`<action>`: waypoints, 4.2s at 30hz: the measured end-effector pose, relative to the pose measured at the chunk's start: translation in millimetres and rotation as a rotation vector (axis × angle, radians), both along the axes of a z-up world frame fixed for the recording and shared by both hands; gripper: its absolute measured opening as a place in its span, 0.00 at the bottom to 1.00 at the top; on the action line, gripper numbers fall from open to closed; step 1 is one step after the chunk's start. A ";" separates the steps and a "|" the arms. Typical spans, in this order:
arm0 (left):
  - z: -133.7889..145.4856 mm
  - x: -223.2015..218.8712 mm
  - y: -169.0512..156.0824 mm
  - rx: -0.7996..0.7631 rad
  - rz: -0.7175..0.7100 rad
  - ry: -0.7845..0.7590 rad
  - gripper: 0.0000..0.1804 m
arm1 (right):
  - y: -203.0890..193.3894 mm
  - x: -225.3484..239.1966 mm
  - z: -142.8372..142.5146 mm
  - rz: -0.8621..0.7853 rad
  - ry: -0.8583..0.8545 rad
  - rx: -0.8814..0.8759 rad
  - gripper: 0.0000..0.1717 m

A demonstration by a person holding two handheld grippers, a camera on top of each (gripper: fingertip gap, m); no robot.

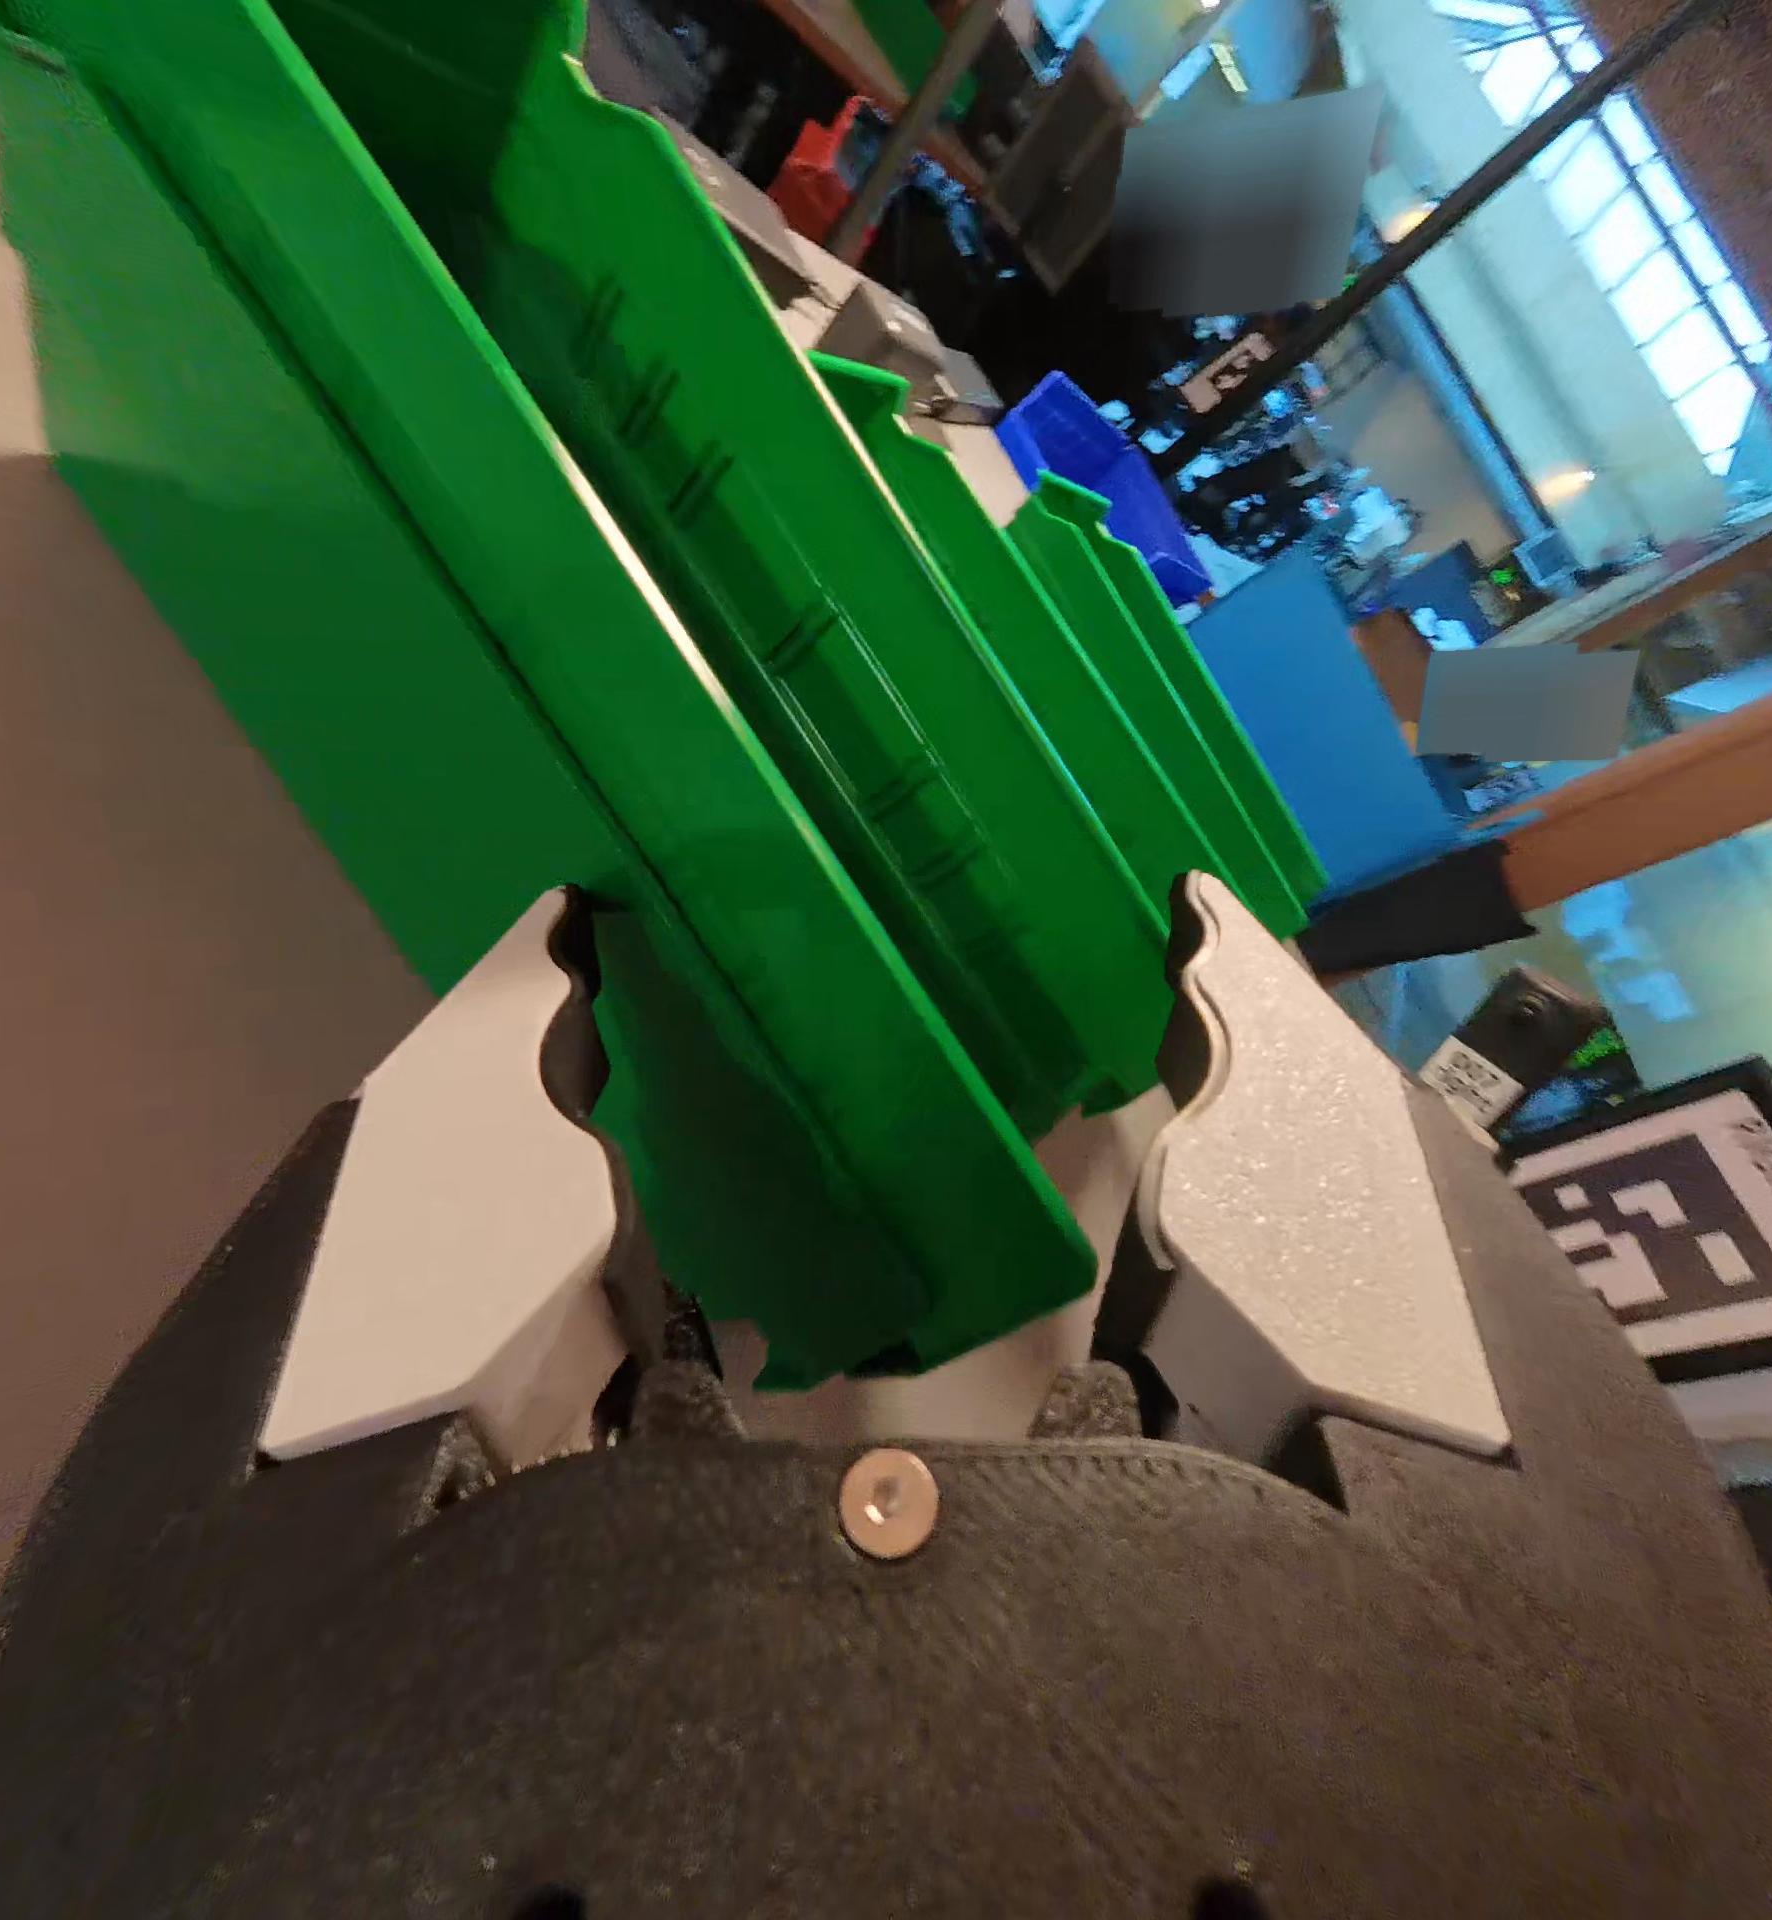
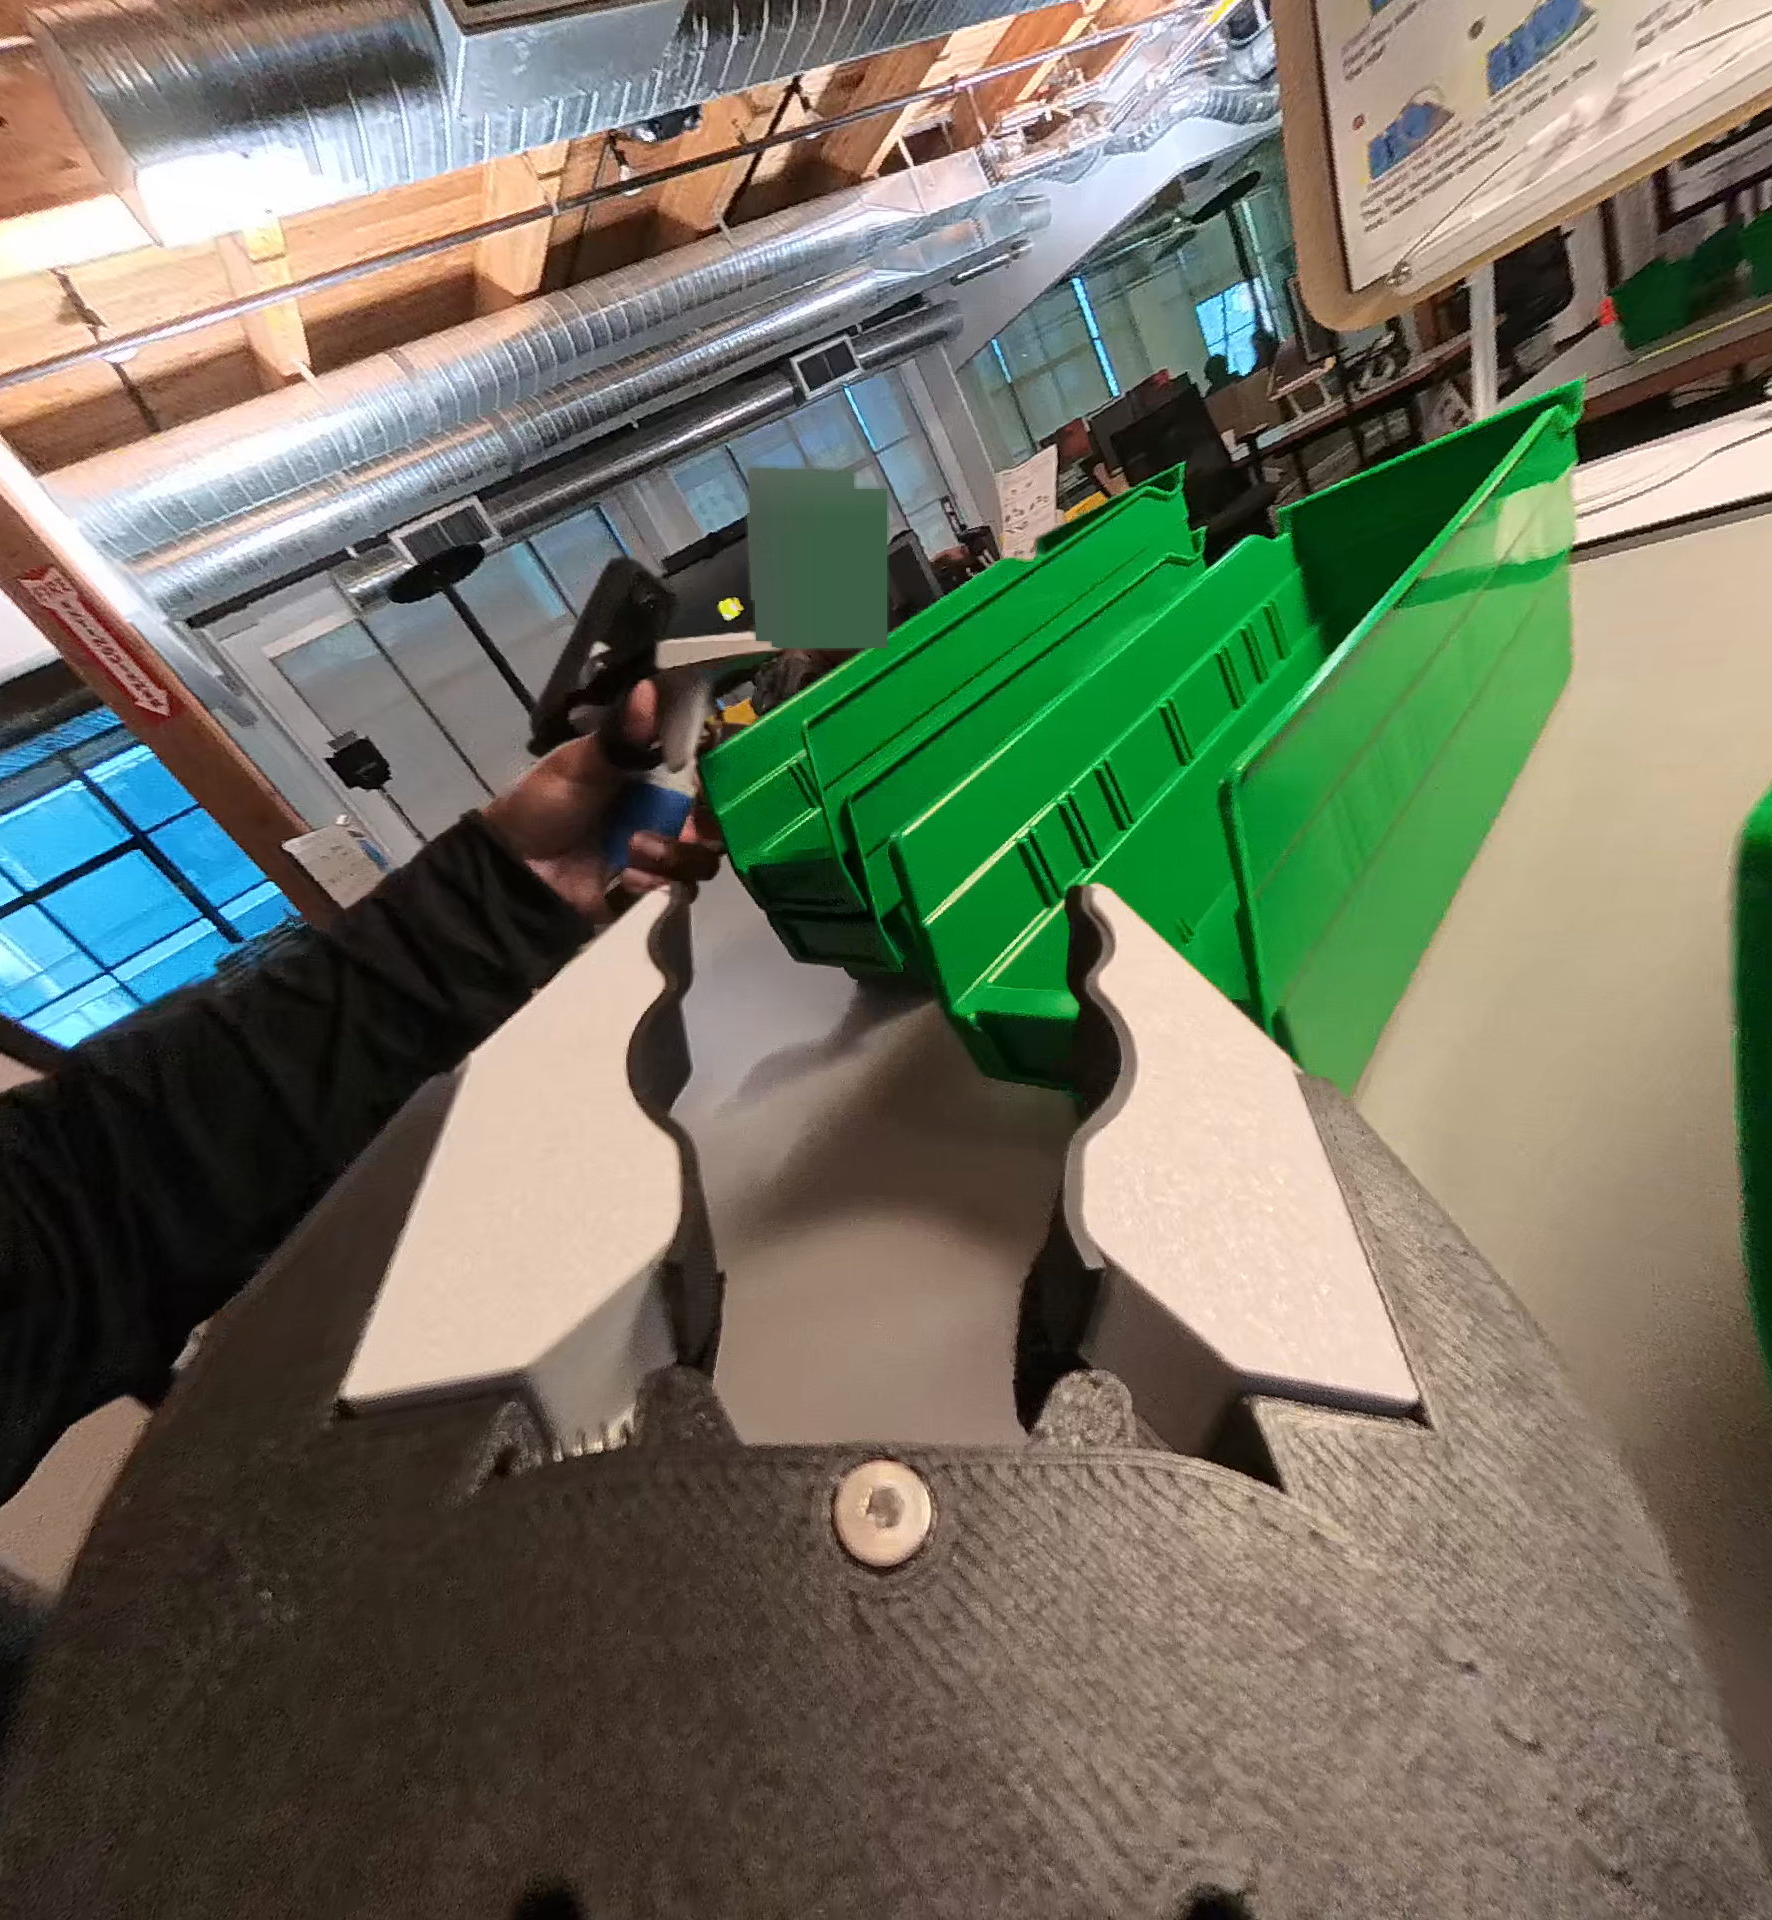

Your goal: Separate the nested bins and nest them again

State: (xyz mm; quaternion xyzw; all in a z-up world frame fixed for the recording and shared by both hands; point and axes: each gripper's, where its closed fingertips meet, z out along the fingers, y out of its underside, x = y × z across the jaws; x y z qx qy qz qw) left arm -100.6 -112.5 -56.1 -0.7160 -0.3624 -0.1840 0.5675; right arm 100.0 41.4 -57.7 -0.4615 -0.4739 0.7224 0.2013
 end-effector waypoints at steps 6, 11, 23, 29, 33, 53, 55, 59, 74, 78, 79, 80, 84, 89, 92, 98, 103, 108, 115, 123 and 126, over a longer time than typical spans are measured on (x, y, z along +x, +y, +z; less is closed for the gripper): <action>-0.8 10.9 -21.5 0.074 0.129 0.165 0.60 | 11.3 -11.1 26.9 -0.020 -0.069 0.094 0.52; -22.1 31.7 -40.4 0.104 0.278 0.280 0.61 | 29.1 -67.8 40.5 -0.144 -0.330 0.401 0.75; -19.2 41.9 -61.3 0.295 0.365 0.243 0.56 | 19.6 -167.1 -44.7 0.021 -0.961 0.626 0.92; -19.0 42.1 -61.2 0.315 0.352 0.224 0.55 | 24.3 -166.9 -70.0 0.006 -1.115 0.793 0.92; -15.4 46.5 -61.4 0.328 0.340 0.248 0.55 | 25.0 -166.6 -69.1 0.005 -1.159 0.788 0.89; -9.7 50.5 -64.9 0.359 0.345 0.276 0.55 | 24.7 -181.9 -21.4 0.002 -1.075 0.723 0.65; -9.8 50.2 -64.9 0.359 0.345 0.275 0.55 | 23.8 -184.1 -1.4 -0.004 -1.047 0.711 0.65; -9.8 49.9 -65.1 0.358 0.349 0.276 0.55 | 14.7 -191.6 49.7 -0.021 -0.954 0.675 0.66; -6.9 49.7 -69.3 0.369 0.378 0.296 0.54 | -125.4 -222.9 100.3 0.147 -0.824 0.468 0.68; -6.3 50.1 -69.7 0.373 0.379 0.298 0.53 | -125.2 -233.0 78.5 0.087 -0.850 0.508 0.68; -6.4 50.0 -69.5 0.373 0.377 0.296 0.53 | -124.8 -235.1 74.7 0.074 -0.852 0.521 0.68; -6.6 49.9 -69.3 0.373 0.376 0.294 0.53 | -124.6 -237.1 71.3 0.062 -0.855 0.534 0.68; -6.7 49.8 -69.1 0.373 0.375 0.292 0.53 | -122.8 -244.2 57.5 0.012 -0.868 0.596 0.69; -6.2 50.0 -69.7 0.375 0.377 0.295 0.53 | -122.8 -252.8 36.5 -0.036 -0.879 0.638 0.72; -5.8 50.2 -70.0 0.377 0.377 0.298 0.53 | -123.2 -252.3 24.9 -0.040 -0.887 0.660 0.78; -6.1 50.1 -69.8 0.377 0.376 0.295 0.53 | -129.7 -230.8 51.0 0.038 -0.727 0.592 0.81; -7.5 49.4 -68.7 0.360 0.381 0.297 0.53 | -66.2 -189.2 45.8 -0.009 -0.689 0.616 0.82; -9.0 48.0 -68.8 0.345 0.393 0.297 0.53 | 60.4 -140.2 24.7 -0.195 -0.749 0.603 0.89; -14.7 45.1 -64.6 0.304 0.393 0.279 0.53 | 186.9 -61.8 -13.3 -0.328 -0.902 0.512 0.92; -12.5 45.4 -67.3 0.318 0.406 0.290 0.53 | 190.1 -74.3 -60.1 -0.259 -1.097 0.636 0.93; -12.6 45.6 -67.2 0.317 0.405 0.291 0.53 | 199.2 -80.3 -65.5 -0.297 -1.153 0.697 0.93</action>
